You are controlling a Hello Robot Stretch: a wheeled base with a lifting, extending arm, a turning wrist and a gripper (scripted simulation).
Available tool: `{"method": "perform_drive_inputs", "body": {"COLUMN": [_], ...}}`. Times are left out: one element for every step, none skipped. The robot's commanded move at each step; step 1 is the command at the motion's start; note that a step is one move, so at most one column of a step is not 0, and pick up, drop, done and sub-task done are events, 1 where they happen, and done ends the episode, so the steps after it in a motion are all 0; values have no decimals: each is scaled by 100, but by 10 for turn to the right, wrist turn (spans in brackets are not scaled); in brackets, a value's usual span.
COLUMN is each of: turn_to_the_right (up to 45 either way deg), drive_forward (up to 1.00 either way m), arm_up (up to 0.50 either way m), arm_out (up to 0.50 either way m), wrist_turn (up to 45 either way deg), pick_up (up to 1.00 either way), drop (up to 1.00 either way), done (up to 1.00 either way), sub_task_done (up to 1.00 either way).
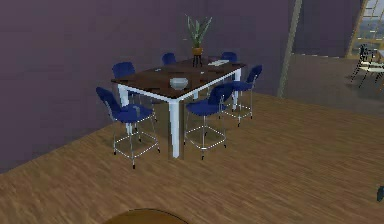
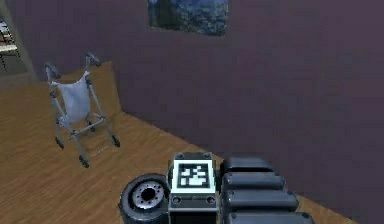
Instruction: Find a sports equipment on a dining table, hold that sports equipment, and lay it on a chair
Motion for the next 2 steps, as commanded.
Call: {"method": "perform_drive_inputs", "body": {"turn_to_the_right": [-60, 0], "drive_forward": [0, 45], "arm_up": [0, 0], "arm_out": [0, 0], "wrist_turn": [0, 0], "pick_up": [0, 0], "drop": [0, 0], "done": [0, 0], "sub_task_done": [0, 0]}}
